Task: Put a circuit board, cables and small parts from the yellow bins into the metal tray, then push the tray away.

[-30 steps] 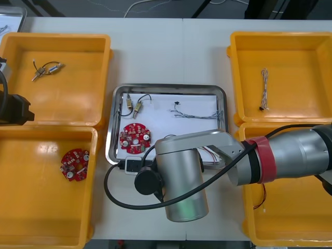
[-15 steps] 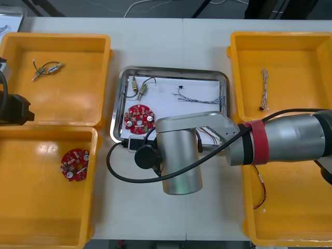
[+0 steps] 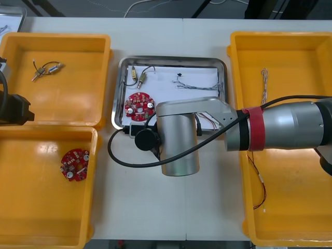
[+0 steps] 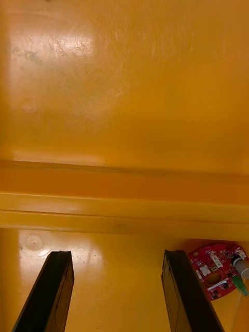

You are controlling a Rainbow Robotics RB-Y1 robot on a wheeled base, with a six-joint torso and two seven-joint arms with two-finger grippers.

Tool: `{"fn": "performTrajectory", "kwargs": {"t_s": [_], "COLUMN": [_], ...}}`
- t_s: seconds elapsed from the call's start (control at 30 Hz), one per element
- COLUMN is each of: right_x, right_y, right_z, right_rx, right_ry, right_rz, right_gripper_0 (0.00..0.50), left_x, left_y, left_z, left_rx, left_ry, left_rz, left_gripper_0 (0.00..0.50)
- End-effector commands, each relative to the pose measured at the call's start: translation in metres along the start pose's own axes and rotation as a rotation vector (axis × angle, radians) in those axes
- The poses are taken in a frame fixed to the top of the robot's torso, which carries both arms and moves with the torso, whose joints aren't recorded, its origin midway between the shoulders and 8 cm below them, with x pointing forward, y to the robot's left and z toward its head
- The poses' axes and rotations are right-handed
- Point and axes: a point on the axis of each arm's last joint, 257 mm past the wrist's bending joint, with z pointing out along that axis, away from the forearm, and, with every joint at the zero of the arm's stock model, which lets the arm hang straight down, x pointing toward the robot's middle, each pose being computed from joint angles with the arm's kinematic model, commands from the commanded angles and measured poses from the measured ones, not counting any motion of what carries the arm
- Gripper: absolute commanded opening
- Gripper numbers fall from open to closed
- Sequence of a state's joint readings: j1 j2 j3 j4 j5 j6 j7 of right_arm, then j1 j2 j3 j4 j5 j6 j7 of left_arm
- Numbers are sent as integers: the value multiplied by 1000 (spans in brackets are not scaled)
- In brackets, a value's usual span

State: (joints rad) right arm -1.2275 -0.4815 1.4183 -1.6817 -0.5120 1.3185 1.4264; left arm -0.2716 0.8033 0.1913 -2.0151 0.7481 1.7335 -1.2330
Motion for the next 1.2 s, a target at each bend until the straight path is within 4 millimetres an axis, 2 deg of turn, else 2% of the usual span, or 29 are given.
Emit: {"fn": "performTrajectory", "kwargs": {"t_s": [0.03, 0.33, 1.2], "right_x": [-3, -5, -16], "right_y": [-40, -76, -158], "right_z": [-7, -7, -1], "right_rx": [56, 106, 227], "right_ry": [2, 4, -8], "right_rz": [-63, -73, -101], "right_gripper_0": [0, 0, 0], "left_x": [7, 7, 7], "left_y": [-9, -9, -9], "left_z": [3, 3, 3], "left_rx": [15, 15, 15], "left_ry": [2, 2, 2], "left_rz": [82, 82, 82], "left_gripper_0": [500, 500, 500]}}
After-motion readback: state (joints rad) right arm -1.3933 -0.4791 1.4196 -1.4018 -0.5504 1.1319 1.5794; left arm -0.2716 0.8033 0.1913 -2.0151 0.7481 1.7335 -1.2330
